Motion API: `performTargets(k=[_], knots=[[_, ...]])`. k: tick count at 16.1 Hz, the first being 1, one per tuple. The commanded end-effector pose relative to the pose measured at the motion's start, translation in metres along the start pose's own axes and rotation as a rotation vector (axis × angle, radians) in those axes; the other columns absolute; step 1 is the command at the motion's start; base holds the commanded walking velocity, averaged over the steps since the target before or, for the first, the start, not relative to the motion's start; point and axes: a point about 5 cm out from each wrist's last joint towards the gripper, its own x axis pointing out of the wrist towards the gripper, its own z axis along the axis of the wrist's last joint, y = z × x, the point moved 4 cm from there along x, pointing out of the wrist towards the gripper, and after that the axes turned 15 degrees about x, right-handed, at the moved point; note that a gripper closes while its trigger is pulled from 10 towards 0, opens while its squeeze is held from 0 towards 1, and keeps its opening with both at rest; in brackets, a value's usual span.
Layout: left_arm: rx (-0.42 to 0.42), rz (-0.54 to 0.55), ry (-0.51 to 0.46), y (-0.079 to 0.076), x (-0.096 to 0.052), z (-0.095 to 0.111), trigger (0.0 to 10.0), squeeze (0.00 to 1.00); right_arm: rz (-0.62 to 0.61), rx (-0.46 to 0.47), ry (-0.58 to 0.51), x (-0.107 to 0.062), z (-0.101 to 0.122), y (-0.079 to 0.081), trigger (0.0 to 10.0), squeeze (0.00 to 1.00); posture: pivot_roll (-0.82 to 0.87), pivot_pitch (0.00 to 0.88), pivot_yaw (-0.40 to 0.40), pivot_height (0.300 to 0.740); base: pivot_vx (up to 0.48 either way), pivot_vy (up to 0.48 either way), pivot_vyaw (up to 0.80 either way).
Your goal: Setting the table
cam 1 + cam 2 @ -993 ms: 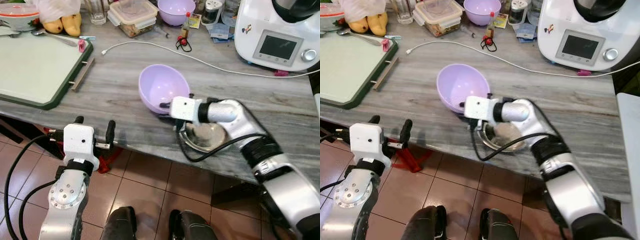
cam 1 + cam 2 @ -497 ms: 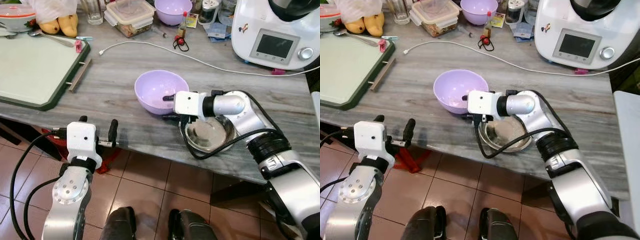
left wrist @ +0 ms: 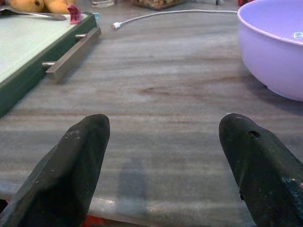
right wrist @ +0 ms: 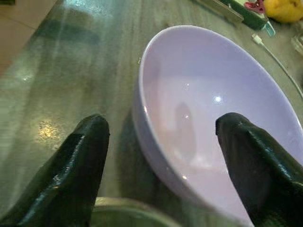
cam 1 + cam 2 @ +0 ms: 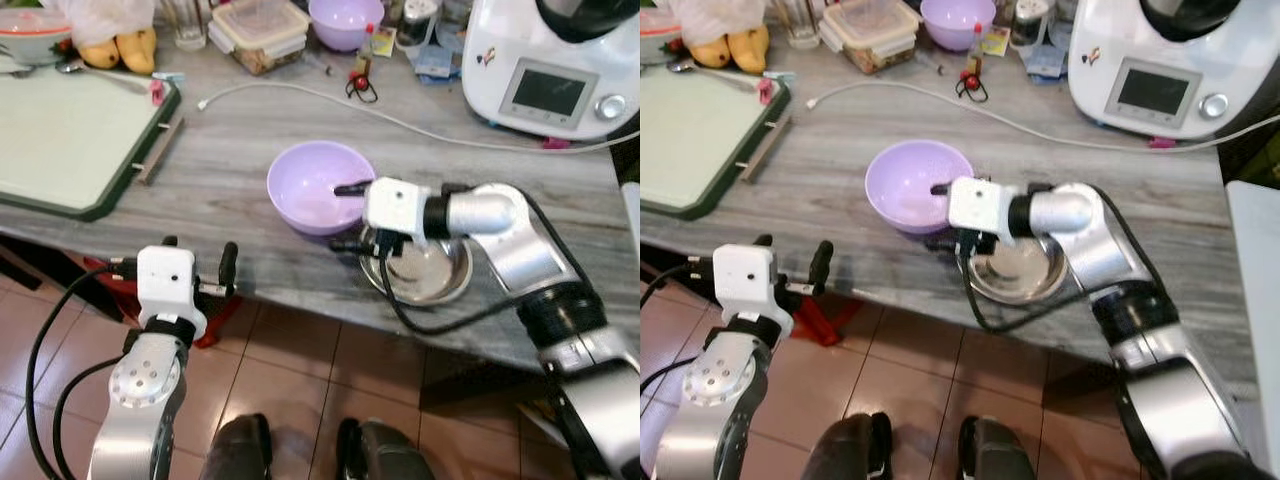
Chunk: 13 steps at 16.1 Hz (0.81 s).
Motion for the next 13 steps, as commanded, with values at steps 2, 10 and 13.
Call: performTargets(k=[2,10,13], knots=[[-0.003,0.004,0.015,0.0,0.002,-0.003,10.0,0.0,-0.059,0.024,-0.065,-0.01,0.01,-0.003,10.0,1.0,0.06,0.17,-0.034,0.74,0.0,0.0,0.0],[-0.036,0.053,0.024,0.001,0.005,-0.005,10.0,0.0,-0.751,0.362,-0.477,-0.041,0.017,0.026,10.0,0.33,0.02,0.152,-0.027,0.74,0.0,0.0,0.0],[-0.045,0.057,0.014,0.002,0.007,-0.002,10.0,0.0,-0.963,0.536,-0.369,-0.054,-0.032,0.032,10.0,0.0,0.02,0.157,-0.028,0.74,-0.276,0.0,0.0]])
